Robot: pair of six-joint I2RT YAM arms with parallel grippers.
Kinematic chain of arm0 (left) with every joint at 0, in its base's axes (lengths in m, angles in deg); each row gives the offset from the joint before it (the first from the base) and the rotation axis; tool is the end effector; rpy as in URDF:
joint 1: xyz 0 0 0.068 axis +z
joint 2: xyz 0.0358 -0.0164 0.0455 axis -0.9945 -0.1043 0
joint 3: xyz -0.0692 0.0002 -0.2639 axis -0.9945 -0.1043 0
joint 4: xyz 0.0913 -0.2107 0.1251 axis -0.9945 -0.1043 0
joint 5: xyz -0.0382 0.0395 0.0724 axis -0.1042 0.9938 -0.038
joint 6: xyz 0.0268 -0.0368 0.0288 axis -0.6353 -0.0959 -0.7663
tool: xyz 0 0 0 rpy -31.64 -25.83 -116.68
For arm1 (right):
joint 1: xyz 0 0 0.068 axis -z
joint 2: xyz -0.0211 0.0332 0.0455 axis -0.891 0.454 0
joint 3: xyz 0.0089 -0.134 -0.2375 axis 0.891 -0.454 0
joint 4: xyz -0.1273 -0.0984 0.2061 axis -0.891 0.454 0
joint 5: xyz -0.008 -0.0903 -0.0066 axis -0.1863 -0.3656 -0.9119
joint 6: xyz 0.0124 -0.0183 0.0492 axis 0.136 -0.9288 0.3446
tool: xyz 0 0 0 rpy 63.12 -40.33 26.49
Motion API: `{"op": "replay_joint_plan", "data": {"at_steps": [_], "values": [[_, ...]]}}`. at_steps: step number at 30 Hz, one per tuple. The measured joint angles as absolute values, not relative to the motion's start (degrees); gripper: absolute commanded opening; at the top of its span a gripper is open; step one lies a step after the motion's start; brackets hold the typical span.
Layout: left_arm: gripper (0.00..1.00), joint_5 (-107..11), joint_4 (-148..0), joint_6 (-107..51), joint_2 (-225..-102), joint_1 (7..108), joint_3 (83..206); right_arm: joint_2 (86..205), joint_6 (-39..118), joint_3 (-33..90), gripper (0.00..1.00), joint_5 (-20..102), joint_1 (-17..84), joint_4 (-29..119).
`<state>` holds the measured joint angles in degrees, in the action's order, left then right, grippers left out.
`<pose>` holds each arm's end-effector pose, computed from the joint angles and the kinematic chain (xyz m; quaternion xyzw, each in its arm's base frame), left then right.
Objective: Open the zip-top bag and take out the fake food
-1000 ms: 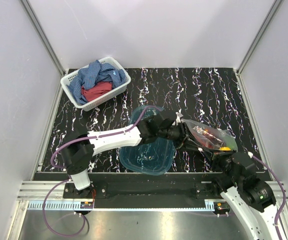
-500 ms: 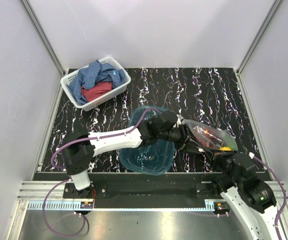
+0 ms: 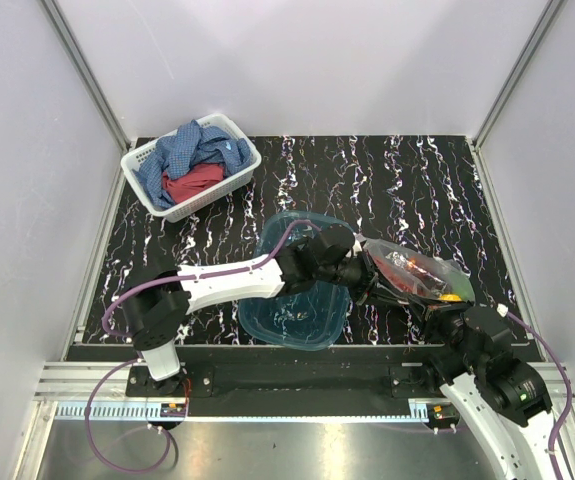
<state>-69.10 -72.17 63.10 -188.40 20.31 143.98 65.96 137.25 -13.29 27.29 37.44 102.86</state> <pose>0.1642 -0.3713 0.2661 0.1409 -0.8128 0.5459 0.1468 0.0282 0.0096 0.2549 0.5596 0.6384 0.4602 0.2597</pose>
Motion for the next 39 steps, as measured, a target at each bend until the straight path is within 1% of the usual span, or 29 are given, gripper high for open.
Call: {"op": "replay_joint_plan", "data": {"at_steps": [6,11,20,24,32,39], "values": [[0.00,-69.10,-72.56,61.72,-188.40,20.42,143.98,65.80,136.83,-13.11,0.00,27.07,37.44,103.12],[0.00,-68.83,-73.96,58.44,-188.40,21.19,143.98,65.69,136.81,-10.34,0.00,26.88,37.44,106.83],[0.00,-68.92,-77.18,51.87,-189.01,25.75,145.47,65.54,137.12,-7.06,0.00,26.98,37.44,111.18],[0.00,-70.47,-79.71,47.91,-191.61,29.27,149.40,65.45,137.03,-3.65,0.00,26.18,37.44,114.24],[0.00,-73.38,-90.90,35.04,-202.86,37.93,165.51,65.43,136.20,-1.99,0.00,25.15,37.44,116.30],[0.00,-73.97,-96.67,27.39,-206.80,40.33,173.07,65.41,134.89,-1.94,0.00,25.43,37.44,117.11]]}}
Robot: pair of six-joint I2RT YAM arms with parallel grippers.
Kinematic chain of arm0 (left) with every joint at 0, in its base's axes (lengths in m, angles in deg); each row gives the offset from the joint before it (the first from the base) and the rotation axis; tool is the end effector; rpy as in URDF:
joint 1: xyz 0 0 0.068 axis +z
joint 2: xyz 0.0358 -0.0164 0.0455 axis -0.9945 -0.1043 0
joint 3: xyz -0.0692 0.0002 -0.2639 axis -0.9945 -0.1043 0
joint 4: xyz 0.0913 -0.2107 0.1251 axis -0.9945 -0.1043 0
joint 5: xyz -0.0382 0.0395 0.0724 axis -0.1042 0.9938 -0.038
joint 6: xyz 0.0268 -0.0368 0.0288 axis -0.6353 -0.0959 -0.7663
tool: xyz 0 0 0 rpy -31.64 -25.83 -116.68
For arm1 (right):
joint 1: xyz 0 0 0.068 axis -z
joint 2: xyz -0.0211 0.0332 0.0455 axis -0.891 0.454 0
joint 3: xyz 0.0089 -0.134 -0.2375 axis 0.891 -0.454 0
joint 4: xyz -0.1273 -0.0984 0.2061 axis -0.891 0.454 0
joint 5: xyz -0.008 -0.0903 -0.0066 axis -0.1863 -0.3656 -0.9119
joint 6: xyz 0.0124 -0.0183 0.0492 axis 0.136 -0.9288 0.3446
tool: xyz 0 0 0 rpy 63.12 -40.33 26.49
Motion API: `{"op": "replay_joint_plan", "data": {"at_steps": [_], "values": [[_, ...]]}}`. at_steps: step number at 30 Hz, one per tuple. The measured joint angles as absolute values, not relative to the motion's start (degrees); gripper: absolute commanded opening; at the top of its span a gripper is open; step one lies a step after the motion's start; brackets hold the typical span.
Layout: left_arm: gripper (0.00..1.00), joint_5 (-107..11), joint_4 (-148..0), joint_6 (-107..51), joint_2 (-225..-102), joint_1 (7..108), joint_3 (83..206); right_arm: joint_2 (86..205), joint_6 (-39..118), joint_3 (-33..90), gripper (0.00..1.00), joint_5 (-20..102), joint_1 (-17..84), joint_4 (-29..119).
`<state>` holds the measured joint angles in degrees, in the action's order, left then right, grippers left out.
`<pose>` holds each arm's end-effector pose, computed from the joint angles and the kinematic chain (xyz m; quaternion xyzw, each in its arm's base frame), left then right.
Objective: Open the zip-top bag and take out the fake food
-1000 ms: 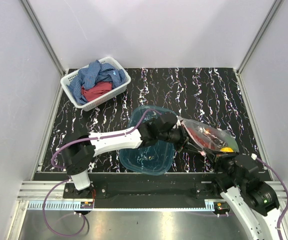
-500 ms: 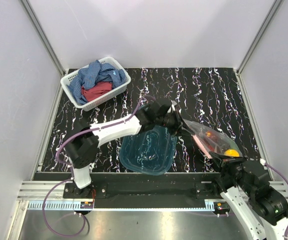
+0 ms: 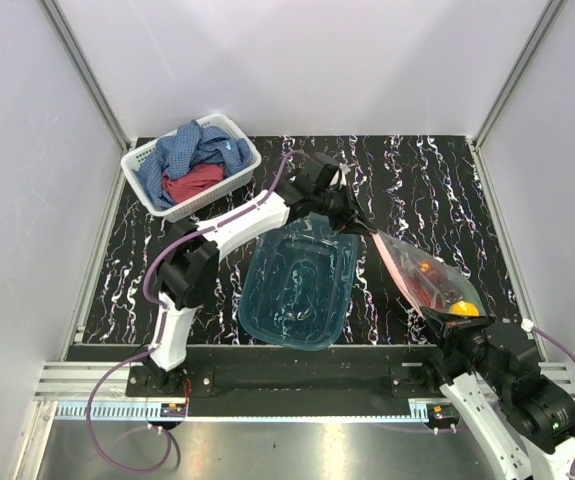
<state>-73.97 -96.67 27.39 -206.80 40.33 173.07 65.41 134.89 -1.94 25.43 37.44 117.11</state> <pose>0.3324 -0.3449 0.2641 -0.0464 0.8684 -0.4931 0.0221 -0.0105 -0.0102 0.2807 0.5583 0.6529 0.4323 0.2742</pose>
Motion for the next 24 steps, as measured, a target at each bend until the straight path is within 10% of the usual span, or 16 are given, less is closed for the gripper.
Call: {"op": "replay_joint_plan", "data": {"at_steps": [15,21,24], "values": [[0.00,-75.50,-101.96,19.89,-209.07,40.11,186.10,65.39,129.68,0.00,0.00,25.30,37.51,116.89],[0.00,-73.09,-102.20,19.71,-209.31,40.11,186.95,65.58,123.91,-0.41,0.58,28.36,37.51,117.50],[0.00,-70.87,-101.85,19.58,-208.90,40.57,186.45,69.67,117.73,0.26,0.68,30.02,37.51,117.94]]}}
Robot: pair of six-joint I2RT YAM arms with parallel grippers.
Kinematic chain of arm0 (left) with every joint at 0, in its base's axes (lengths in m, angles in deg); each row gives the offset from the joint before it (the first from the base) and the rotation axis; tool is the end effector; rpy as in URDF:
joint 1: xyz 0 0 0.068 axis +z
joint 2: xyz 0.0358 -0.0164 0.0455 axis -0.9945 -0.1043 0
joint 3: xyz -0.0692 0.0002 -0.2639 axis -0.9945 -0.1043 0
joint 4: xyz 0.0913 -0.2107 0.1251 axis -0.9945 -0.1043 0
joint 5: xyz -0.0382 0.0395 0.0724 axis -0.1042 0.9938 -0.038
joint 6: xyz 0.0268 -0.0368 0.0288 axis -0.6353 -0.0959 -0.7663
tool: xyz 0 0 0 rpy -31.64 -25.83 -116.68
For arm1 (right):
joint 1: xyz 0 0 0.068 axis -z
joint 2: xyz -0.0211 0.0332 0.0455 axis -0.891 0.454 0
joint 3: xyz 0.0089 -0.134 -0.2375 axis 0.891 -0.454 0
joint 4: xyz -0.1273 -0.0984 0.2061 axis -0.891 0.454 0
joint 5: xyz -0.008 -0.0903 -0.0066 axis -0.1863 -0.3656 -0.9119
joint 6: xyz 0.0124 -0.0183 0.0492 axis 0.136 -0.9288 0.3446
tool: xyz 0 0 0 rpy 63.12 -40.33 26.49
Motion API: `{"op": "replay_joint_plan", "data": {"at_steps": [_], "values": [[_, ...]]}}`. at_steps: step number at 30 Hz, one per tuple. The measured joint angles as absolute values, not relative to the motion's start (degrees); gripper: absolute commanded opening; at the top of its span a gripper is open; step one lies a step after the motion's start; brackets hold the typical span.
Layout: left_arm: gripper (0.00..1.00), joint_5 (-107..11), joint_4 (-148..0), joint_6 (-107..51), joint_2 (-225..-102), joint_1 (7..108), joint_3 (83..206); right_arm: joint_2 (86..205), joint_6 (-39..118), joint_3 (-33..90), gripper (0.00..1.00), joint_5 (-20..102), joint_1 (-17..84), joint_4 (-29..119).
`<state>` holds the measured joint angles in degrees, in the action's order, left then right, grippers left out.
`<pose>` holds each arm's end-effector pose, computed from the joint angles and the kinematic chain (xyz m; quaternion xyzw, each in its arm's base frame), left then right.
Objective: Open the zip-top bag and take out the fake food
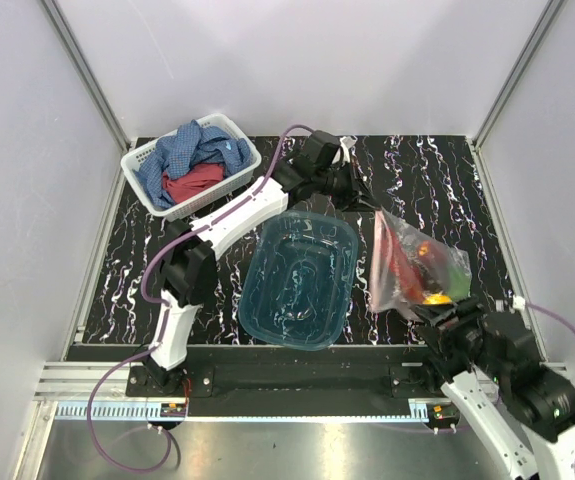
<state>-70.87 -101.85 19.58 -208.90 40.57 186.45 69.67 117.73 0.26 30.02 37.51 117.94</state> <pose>0.3453 -0.3521 0.3174 0.0145 0.8531 -0.5097 0.1106 -0.0061 -0.0049 0.2905 0.4439 0.7513 0.3886 0.2959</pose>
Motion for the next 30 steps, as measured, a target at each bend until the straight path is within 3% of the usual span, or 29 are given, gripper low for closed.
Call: {"op": "replay_joint_plan", "data": {"at_steps": [3,4,5,12,14,18,30], "values": [[0.00,-68.92,-101.98,19.36,-207.30,40.59,184.77,80.58,107.13,5.79,0.75,31.03,37.51,119.03],[0.00,-68.29,-102.20,19.15,-206.51,40.40,184.11,85.28,103.37,9.09,0.85,30.90,37.51,119.49],[0.00,-67.89,-102.35,19.06,-205.79,40.07,183.70,89.06,100.31,12.00,0.87,30.72,37.51,119.69],[0.00,-66.67,-102.59,18.95,-201.62,36.00,182.39,110.85,75.76,30.34,0.91,28.43,37.51,117.98],[0.00,-66.43,-102.62,19.01,-201.01,34.71,182.39,115.07,71.39,32.02,0.89,28.45,37.51,116.67],[0.00,-66.32,-102.84,19.17,-200.61,32.81,182.39,120.12,66.39,31.37,0.64,28.89,37.51,114.24],[0.00,-65.95,-103.99,19.19,-200.57,32.00,182.39,119.48,64.55,24.13,0.57,29.56,37.51,112.39]]}}
